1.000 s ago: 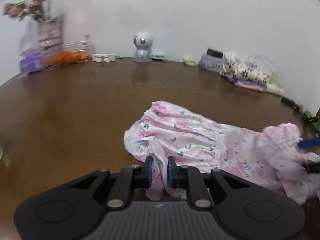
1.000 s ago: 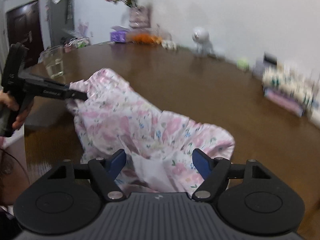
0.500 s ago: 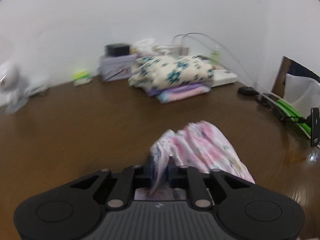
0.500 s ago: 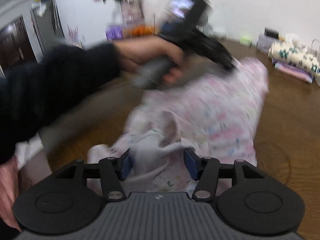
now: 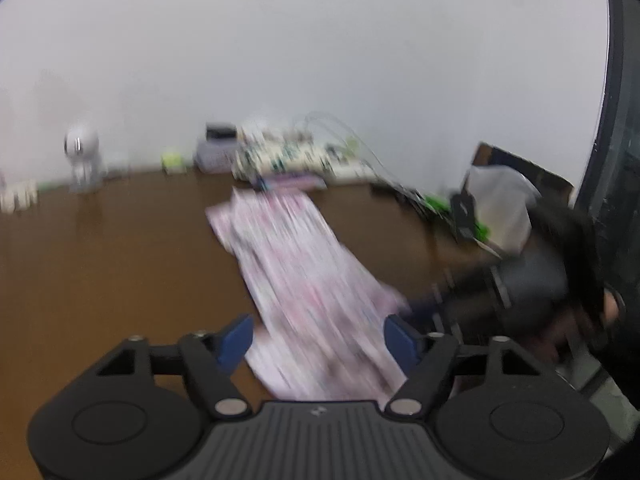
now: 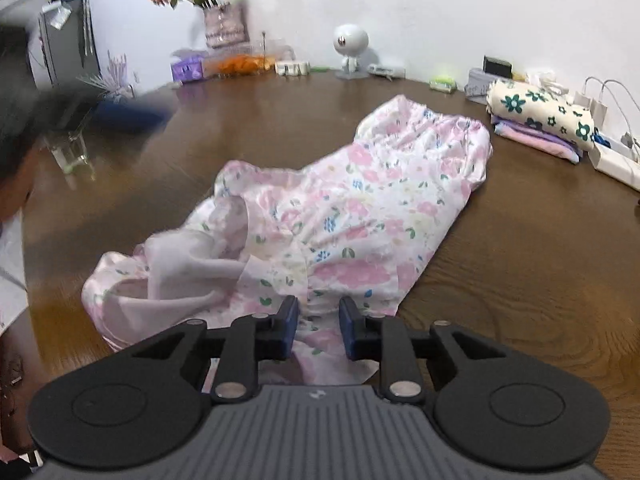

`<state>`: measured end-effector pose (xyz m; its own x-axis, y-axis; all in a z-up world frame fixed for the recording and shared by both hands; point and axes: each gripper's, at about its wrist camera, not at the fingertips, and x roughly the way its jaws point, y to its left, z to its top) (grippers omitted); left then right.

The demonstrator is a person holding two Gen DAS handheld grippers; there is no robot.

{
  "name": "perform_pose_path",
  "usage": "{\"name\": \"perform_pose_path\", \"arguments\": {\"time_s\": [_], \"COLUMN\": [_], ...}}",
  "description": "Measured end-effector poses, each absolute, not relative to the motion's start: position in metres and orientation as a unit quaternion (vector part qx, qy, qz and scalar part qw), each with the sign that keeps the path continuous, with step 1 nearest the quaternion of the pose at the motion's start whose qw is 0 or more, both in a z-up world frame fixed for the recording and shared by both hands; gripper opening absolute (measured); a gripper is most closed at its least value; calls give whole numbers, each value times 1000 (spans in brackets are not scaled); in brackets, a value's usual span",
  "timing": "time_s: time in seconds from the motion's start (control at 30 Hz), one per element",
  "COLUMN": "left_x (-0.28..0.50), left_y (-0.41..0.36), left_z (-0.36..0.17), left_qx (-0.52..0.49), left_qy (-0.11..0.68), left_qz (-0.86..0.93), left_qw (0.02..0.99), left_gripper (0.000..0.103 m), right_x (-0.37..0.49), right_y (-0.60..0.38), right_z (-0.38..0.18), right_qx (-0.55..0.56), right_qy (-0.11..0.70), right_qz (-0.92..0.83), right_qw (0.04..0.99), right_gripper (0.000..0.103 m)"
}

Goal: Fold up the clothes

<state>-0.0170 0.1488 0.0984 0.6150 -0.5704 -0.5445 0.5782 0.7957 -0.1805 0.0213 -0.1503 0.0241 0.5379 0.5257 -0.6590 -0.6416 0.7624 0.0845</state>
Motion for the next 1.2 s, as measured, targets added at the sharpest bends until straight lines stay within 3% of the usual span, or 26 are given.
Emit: {"name": "perform_pose_path", "arguments": {"time_s": [0.03,0.07,0.1,0.23,0.27,0.3,0.33,0.37,0.43,0.6,0.67,0.73,0.8,0.87,0.9,0.93,0.97,1.0,1.03,1.07,1.1,1.13,1.17,1.2], "left_x": [-27,-34,-35,-26,-20,-14,-8,-9,-9,2,27,50,59,59,52,45,39,37,36,40,44,47,49,50], "left_y": [148,147,144,132,128,125,122,123,123,130,127,126,135,146,153,158,161,159,157,150,144,138,133,127], "left_z": [92,85,78,59,56,53,51,54,61,80,70,57,50,54,60,66,71,72,74,71,68,65,63,63], "left_qx": [6,1,-4,-7,-4,-1,1,-4,-13,-69,-78,-88,-120,-156,-167,-168,-167,-155,-143,-135,-127,-120,-117,-107], "left_qy": [309,310,309,320,327,335,341,336,328,270,294,337,365,363,345,323,303,292,283,294,305,316,320,322], "left_qz": [-328,-336,-341,-354,-354,-353,-353,-361,-376,-413,-391,-361,-329,-317,-317,-313,-309,-303,-299,-309,-318,-328,-337,-351], "left_qw": [893,889,888,879,876,874,871,870,866,867,868,865,863,862,868,877,886,894,900,894,888,882,878,873], "left_gripper": [77,79,81,81,74,62,23,7,7,7,10,12,22,47,55,74,93,96,96,94,93,84,65,53], "right_x": [14,5,-3,-26,-27,-26,-25,-24,-22,-21,-9,4,6,0,-1,-1,1,5,8,12,16,17,18,19], "right_y": [-155,-160,-163,-166,-163,-161,-160,-161,-164,-183,-183,-178,-176,-177,-176,-175,-172,-169,-165,-161,-158,-157,-156,-154], "right_z": [29,36,37,35,31,27,24,24,25,52,47,36,32,38,40,43,42,38,35,31,26,24,21,18], "right_qx": [-83,-85,-91,-114,-122,-128,-127,-118,-102,-59,-61,-66,-67,-64,-64,-64,-67,-72,-77,-80,-76,-68,-59,-50], "right_qy": [332,318,312,314,319,321,325,328,330,301,307,323,330,307,298,290,291,298,304,311,321,323,324,326], "right_qz": [345,361,372,399,393,385,381,380,380,386,373,357,352,366,370,374,375,375,375,375,375,380,385,390], "right_qw": [874,873,869,854,854,856,856,857,858,870,874,874,873,876,878,879,877,875,872,870,867,864,862,859], "right_gripper": [40,62,74,74,66,42,26,13,8,8,9,17,34,49,55,59,70,76,76,71,53,41,20,11]}}
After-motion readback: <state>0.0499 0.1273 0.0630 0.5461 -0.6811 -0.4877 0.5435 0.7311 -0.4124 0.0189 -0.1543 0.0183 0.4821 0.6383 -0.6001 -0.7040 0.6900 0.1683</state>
